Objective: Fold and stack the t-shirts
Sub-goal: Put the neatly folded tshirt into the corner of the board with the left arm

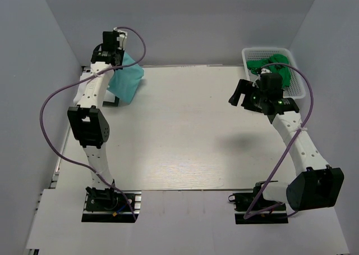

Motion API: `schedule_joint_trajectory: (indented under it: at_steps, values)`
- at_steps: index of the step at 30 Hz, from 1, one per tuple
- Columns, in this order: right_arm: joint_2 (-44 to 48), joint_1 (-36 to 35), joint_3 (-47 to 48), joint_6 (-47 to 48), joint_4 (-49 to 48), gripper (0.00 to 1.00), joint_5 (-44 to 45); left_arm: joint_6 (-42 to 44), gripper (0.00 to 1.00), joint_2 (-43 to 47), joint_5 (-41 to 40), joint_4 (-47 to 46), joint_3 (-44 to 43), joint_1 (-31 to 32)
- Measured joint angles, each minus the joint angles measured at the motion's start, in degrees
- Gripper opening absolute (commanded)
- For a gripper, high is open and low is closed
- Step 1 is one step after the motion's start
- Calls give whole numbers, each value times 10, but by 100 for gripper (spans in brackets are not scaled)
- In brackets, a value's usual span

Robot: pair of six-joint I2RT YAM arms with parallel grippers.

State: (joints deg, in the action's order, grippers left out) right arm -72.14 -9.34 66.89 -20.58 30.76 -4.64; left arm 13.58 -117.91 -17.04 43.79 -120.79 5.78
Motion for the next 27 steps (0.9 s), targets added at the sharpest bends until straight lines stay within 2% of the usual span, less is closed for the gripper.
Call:
schedule_joint_trajectory:
  at_steps: [17,27]
  values:
    - [-36,0,4,-21,-2,90,-19,1,0,0,64,13,-9,-103]
    - [-51,0,7,-32,-9,90,-23,-1,0,-3,132,13,-18,-158]
